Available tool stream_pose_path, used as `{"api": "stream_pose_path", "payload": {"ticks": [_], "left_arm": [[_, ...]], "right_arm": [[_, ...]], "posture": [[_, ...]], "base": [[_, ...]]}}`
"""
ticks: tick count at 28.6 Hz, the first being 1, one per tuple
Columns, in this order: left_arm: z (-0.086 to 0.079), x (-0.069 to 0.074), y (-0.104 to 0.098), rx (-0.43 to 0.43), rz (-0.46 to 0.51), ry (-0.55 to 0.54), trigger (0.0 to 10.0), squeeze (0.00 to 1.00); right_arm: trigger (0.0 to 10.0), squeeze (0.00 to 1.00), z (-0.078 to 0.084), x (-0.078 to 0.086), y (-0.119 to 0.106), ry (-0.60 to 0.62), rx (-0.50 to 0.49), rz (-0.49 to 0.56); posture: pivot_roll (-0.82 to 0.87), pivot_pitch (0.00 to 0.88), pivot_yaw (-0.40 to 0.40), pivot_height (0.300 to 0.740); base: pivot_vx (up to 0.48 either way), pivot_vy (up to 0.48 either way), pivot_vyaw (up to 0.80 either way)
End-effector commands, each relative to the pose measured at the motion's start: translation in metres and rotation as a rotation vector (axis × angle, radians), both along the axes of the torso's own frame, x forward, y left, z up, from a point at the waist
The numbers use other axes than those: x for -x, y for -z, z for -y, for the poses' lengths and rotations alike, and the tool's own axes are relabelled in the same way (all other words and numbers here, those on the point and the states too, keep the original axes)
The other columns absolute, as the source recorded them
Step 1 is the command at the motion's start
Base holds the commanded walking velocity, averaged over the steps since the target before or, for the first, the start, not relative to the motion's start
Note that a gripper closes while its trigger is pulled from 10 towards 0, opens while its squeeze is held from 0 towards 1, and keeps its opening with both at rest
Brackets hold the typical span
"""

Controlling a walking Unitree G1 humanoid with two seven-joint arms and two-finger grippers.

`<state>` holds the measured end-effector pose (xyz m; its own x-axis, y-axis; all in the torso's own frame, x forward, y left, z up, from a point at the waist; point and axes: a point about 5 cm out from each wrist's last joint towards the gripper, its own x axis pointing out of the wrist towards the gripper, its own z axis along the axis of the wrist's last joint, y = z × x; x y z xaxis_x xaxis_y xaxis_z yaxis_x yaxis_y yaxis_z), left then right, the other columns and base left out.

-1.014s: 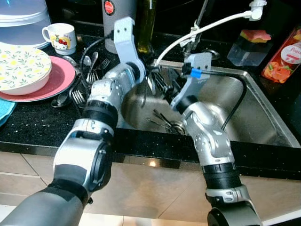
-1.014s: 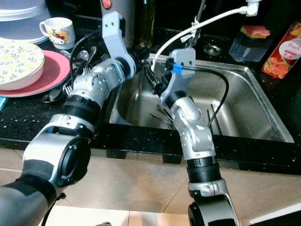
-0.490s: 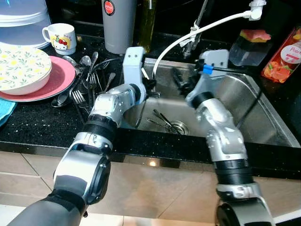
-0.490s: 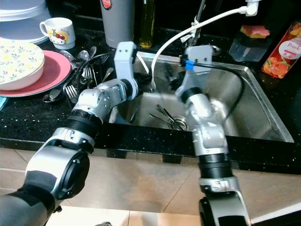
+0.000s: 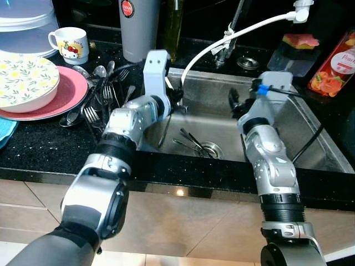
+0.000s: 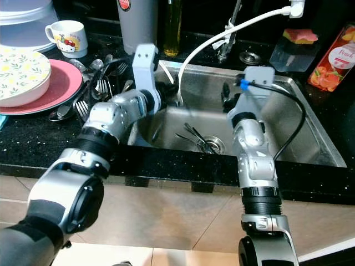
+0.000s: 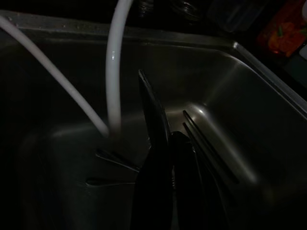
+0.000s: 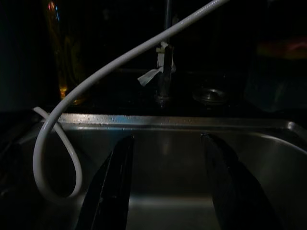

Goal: Kitchen organization

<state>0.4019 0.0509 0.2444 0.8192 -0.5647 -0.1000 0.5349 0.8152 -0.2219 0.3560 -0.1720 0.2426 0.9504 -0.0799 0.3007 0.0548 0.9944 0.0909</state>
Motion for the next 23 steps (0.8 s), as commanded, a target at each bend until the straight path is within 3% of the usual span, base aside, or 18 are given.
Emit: {"api": "stream_pose_path", "payload": {"ticks": [1, 6, 7, 8, 9, 10, 15, 16, 19, 20, 22, 23], "left_arm": [[0.007, 0.001, 0.006, -0.01, -0.014, 0.02, 10.0, 0.0], [0.008, 0.001, 0.01, -0.027, -0.029, 0.036, 10.0, 0.0], [0.008, 0.002, 0.012, -0.036, -0.033, 0.04, 10.0, 0.22], [0.008, 0.002, 0.013, -0.043, -0.033, 0.042, 10.0, 0.67], [0.008, 0.002, 0.014, -0.05, -0.031, 0.04, 10.0, 0.96], [0.008, 0.002, 0.014, -0.051, -0.027, 0.039, 10.0, 1.0], [0.009, 0.004, 0.006, -0.016, 0.035, 0.058, 10.0, 1.0], [0.006, 0.004, -0.001, -0.014, 0.098, 0.035, 10.0, 1.0], [-0.001, 0.005, -0.012, -0.182, 0.263, -0.049, 10.0, 1.0], [-0.001, 0.009, -0.015, -0.248, 0.317, -0.056, 10.0, 0.18], [0.0, 0.012, -0.017, -0.286, 0.347, -0.056, 10.0, 0.18], [0.001, 0.019, -0.019, -0.311, 0.382, -0.053, 10.0, 0.0]], "right_arm": [[10.0, 0.0, 0.003, 0.002, -0.003, 0.014, -0.008, 0.023], [10.0, 0.0, 0.001, 0.002, -0.004, 0.008, -0.013, 0.032], [10.0, 0.0, 0.0, 0.003, -0.004, 0.005, -0.015, 0.034], [10.0, 0.0, -0.001, 0.003, -0.004, 0.002, -0.015, 0.035], [10.0, 0.0, -0.002, 0.003, -0.004, -0.001, -0.016, 0.035], [10.0, 0.0, -0.003, 0.003, -0.004, -0.002, -0.017, 0.036], [10.0, 0.0, -0.005, 0.003, -0.004, -0.01, -0.02, 0.039], [10.0, 0.0, -0.005, 0.003, -0.004, -0.013, -0.021, 0.04], [10.0, 0.0, -0.006, 0.004, -0.005, -0.018, -0.024, 0.046], [10.0, 0.0, -0.007, 0.004, -0.006, -0.023, -0.026, 0.049], [10.0, 0.0, -0.007, 0.004, -0.006, -0.026, -0.028, 0.052], [10.0, 0.0, -0.009, 0.005, -0.006, -0.031, -0.029, 0.053]], "posture": [[0.21, 0.06, -0.078, 0.74], [0.21, 0.063, -0.078, 0.74], [0.21, 0.063, -0.078, 0.74], [0.2, 0.065, -0.077, 0.74], [0.2, 0.066, -0.077, 0.74], [0.2, 0.066, -0.077, 0.74], [0.2, 0.073, -0.078, 0.74], [0.2, 0.076, -0.08, 0.74], [0.2, 0.08, -0.083, 0.74], [0.2, 0.081, -0.083, 0.74], [0.2, 0.081, -0.083, 0.74], [0.21, 0.084, -0.085, 0.74]], "base": [[0.0, 0.0, 0.0], [0.0, 0.0, 0.0], [0.0, 0.0, 0.0], [0.0, 0.0, 0.0], [0.0, 0.0, 0.0], [0.0, 0.0, 0.0], [0.0, 0.0, 0.0], [0.0, 0.0, 0.0], [0.0, 0.0, 0.0], [0.0, 0.0, 0.0], [0.0, 0.0, 0.0], [0.0, 0.0, 0.0]]}}
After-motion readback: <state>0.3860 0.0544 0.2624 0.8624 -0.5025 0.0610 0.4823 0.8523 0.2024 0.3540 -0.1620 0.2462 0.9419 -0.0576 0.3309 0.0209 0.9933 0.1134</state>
